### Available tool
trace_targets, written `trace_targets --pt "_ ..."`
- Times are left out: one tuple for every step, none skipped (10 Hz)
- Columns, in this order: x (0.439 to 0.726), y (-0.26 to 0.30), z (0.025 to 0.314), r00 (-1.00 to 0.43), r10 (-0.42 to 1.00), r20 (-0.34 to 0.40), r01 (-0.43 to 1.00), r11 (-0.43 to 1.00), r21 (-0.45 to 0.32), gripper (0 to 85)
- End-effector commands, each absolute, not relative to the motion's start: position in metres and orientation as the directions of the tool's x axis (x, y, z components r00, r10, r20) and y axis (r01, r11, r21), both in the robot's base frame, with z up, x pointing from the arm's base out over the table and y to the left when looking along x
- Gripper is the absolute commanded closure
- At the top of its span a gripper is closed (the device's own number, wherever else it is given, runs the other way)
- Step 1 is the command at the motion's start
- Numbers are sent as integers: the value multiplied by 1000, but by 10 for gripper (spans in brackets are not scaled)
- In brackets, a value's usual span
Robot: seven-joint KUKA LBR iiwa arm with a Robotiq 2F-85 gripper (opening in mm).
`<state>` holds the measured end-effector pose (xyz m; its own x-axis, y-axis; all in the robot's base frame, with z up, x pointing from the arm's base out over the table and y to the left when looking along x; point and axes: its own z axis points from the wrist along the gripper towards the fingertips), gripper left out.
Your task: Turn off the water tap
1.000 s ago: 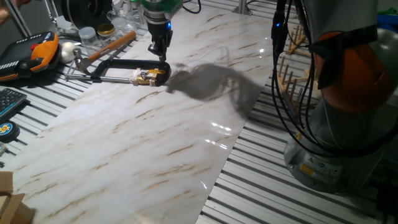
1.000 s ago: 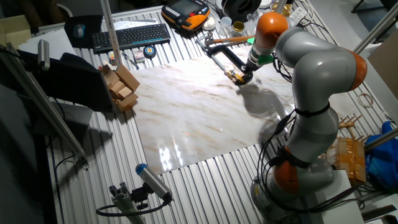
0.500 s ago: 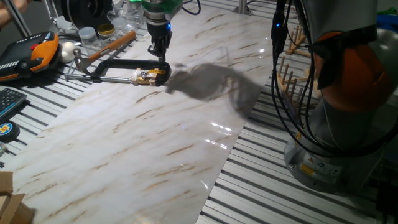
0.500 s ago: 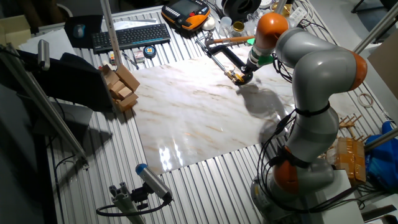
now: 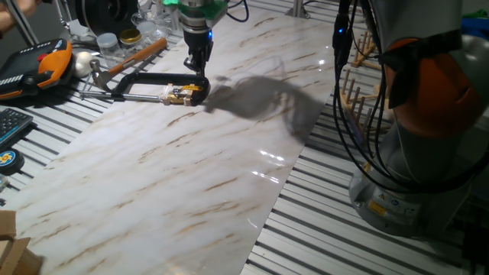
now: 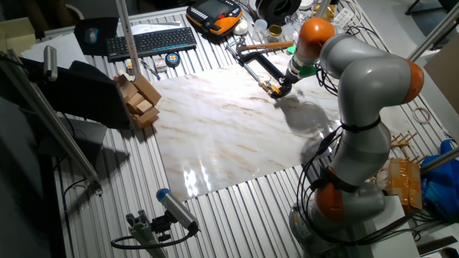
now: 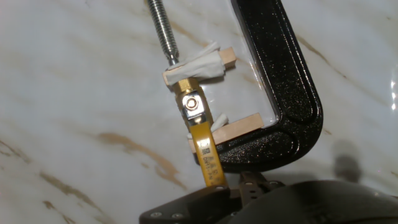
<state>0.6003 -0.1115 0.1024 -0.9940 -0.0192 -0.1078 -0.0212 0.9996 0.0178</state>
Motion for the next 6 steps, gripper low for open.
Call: trace_targets --pt "600 -113 101 -994 -15 -108 -17 1000 18 850" --pt "600 -114 98 -994 -8 -106 -10 1000 21 850" --pt "600 -113 96 -995 3 -104 1 1000 25 850" --pt "599 -113 94 -994 13 -104 10 1000 26 850" --pt "599 -113 93 -994 16 -104 13 1000 26 850" --pt "599 -113 92 -994 22 -104 19 999 28 850"
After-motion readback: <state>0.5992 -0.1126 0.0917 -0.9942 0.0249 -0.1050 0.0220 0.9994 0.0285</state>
